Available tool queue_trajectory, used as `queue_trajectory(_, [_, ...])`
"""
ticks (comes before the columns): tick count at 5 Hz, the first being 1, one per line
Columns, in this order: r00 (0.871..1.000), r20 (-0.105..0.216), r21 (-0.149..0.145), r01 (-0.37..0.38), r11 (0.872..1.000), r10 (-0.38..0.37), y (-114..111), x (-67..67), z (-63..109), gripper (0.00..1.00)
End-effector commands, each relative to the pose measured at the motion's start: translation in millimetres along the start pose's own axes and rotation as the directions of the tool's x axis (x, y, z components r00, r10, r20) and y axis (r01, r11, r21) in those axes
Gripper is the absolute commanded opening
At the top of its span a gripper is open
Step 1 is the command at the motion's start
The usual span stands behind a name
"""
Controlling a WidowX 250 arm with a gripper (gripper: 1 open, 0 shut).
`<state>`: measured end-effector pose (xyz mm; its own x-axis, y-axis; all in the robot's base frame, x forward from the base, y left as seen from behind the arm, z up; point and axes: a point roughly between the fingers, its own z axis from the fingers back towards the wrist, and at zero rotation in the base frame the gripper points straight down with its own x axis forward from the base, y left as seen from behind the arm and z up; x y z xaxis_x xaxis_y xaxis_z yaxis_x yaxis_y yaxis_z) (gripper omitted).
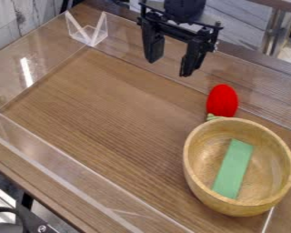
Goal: Move the red fruit to the left
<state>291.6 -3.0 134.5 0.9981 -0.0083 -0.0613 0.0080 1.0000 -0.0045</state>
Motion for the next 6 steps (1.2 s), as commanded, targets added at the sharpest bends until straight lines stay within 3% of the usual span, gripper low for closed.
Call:
queue_trajectory(1, [1.0, -0.012, -0.005, -0.001, 1.0, 0.001, -4.2, 1.5, -9.9, 1.0])
queue_trajectory(4, [0.993, 0.116, -0.021, 0.01, 1.0, -0.007, -53.9, 34.9, -36.3, 1.0])
queue_trajectory(6, [0.976, 0.22, -0.031, 0.012, 0.999, -0.005, -72.8, 52.8, -44.4, 1.0])
